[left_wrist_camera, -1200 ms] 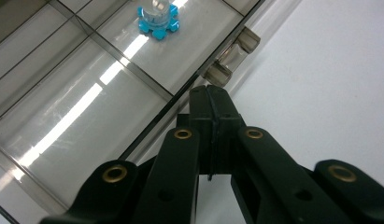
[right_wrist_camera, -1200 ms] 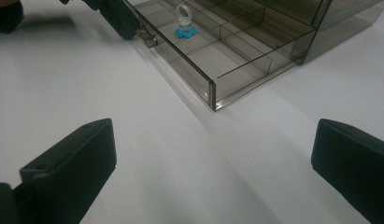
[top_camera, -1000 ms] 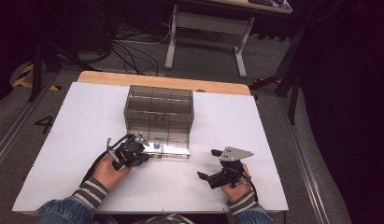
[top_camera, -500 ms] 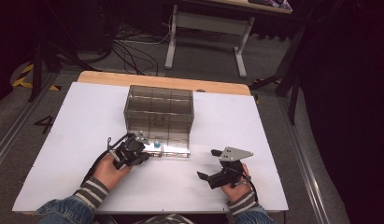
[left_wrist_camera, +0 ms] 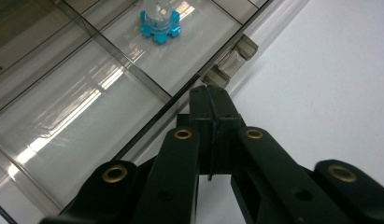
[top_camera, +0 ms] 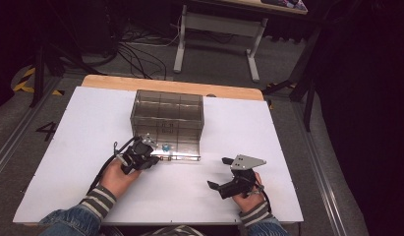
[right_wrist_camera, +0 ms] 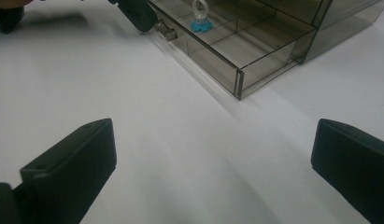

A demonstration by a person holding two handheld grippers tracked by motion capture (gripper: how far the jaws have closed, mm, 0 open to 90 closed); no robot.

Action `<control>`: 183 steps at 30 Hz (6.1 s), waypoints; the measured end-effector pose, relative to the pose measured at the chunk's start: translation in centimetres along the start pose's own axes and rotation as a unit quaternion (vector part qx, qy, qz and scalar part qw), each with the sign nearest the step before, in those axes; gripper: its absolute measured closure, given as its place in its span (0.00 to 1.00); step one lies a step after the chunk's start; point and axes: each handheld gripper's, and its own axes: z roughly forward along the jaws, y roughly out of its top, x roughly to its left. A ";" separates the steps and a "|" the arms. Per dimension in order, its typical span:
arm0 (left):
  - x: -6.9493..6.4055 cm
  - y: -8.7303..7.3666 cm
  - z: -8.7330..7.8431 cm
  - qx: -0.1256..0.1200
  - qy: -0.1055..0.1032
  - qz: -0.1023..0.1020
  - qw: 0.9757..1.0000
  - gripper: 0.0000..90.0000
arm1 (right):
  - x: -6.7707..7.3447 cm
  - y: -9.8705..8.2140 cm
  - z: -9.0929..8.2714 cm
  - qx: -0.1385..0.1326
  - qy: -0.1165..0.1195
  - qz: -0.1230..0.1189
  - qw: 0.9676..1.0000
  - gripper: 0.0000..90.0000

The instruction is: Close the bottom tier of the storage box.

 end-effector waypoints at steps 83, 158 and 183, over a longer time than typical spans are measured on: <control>4.2 2.6 2.8 -0.085 0.059 -0.054 0.993 0.99 | -0.1 0.0 0.1 0.002 0.001 0.003 1.000 0.01; 0.9 -2.8 -8.0 -0.171 -0.020 -0.005 0.985 0.22 | 0.0 0.0 -0.3 -0.006 -0.001 0.002 1.000 0.01; 1.5 -8.9 -8.9 -0.198 -0.003 0.018 0.980 0.03 | 0.1 0.0 -0.3 -0.009 -0.002 -0.003 1.000 0.01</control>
